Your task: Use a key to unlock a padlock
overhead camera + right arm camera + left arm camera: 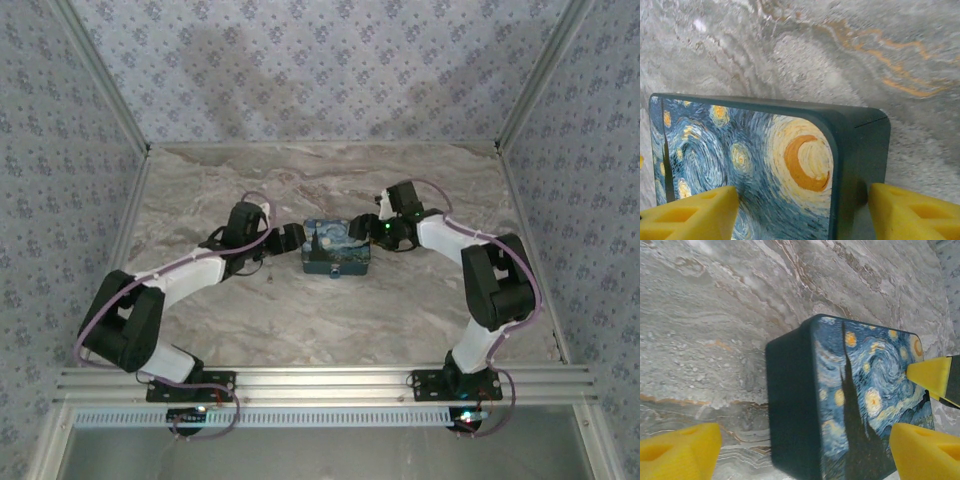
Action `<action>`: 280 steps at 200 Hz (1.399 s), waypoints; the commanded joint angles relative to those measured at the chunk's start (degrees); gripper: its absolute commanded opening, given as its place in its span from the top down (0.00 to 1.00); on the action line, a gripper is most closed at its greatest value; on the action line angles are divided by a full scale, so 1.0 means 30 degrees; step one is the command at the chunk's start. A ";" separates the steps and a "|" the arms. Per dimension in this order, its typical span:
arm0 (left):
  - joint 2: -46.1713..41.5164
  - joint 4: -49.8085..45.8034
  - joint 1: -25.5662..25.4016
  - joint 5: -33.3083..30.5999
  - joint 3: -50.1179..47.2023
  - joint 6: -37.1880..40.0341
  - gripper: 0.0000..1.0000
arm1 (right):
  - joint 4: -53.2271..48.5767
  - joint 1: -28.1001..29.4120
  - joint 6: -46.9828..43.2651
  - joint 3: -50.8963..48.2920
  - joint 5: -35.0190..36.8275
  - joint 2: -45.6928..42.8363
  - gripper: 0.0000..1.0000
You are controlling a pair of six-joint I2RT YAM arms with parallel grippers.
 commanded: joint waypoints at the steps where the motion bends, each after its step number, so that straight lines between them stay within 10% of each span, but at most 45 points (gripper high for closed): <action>1: 0.0249 0.0744 -0.0197 -0.0024 0.0470 -0.0475 0.13 | -0.0464 0.0450 0.0137 0.0829 0.0229 0.0435 0.29; 145: -0.6014 -0.8213 -0.0203 -0.4061 -0.0238 -0.1560 0.21 | -0.3624 -0.0244 -0.1352 -0.1279 0.4108 -0.6672 0.25; 280: -0.9231 -0.7989 -0.0389 -0.3916 -0.3430 -0.3626 0.24 | -0.1220 0.1883 0.0828 -0.1174 0.2449 -0.2967 0.29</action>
